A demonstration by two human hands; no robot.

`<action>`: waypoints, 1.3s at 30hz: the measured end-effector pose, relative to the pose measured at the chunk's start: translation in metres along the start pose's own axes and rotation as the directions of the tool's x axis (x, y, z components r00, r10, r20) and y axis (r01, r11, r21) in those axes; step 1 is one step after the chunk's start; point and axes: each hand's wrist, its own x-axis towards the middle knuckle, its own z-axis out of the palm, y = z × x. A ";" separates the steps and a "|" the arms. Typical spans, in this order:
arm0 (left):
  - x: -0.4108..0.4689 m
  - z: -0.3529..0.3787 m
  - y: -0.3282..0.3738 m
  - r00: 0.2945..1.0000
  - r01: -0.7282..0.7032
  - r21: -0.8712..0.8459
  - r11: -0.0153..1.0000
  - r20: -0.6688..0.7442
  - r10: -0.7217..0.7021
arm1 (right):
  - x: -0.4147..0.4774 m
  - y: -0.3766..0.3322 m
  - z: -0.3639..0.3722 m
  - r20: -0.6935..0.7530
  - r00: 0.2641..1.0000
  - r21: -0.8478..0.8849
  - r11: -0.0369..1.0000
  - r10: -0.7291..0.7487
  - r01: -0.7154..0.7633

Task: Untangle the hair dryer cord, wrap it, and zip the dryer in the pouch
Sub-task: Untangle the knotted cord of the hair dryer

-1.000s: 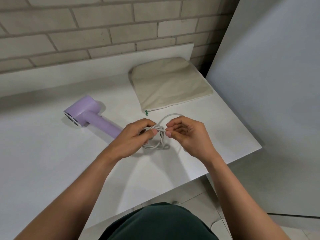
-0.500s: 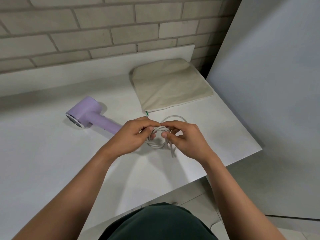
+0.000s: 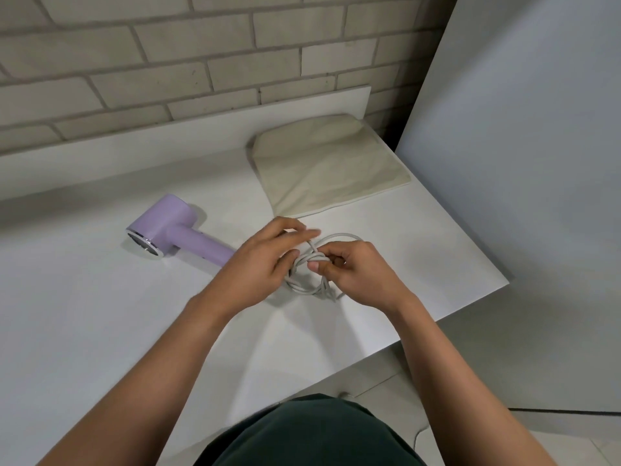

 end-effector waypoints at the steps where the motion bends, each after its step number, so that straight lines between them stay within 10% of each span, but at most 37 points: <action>1: 0.002 -0.003 -0.003 0.996 -0.061 0.089 0.994 0.067 0.056 | -0.001 0.000 0.000 0.006 1.000 -0.011 1.000 -0.006 0.006; 7: 0.012 -0.016 0.004 0.990 -0.030 0.430 0.902 -0.113 0.087 | 0.000 -0.004 0.006 -0.050 0.998 0.046 0.999 -0.027 0.029; 11: 0.009 -0.018 0.011 0.894 0.261 0.177 0.949 -0.416 -0.169 | 0.002 -0.002 0.000 -0.050 0.999 0.072 0.997 -0.021 0.025; 16: 0.010 -0.019 -0.007 0.902 0.394 0.236 0.888 -0.283 -0.325 | 0.005 0.000 -0.002 0.002 1.000 -0.001 1.000 -0.026 0.026; 22: 0.015 -0.016 -0.016 0.968 -0.250 0.450 0.858 0.106 0.226 | 0.009 -0.002 -0.005 0.024 0.999 -0.001 1.000 -0.021 0.021; 32: 0.024 -0.035 -0.017 0.886 0.412 0.320 0.853 -0.358 -0.294 | 0.014 0.005 -0.017 0.118 0.993 0.131 0.991 0.015 -0.031; 39: 0.022 -0.025 -0.020 0.944 0.325 0.354 0.877 -0.179 -0.277 | 0.016 0.010 -0.010 0.116 0.993 0.159 0.987 -0.010 -0.008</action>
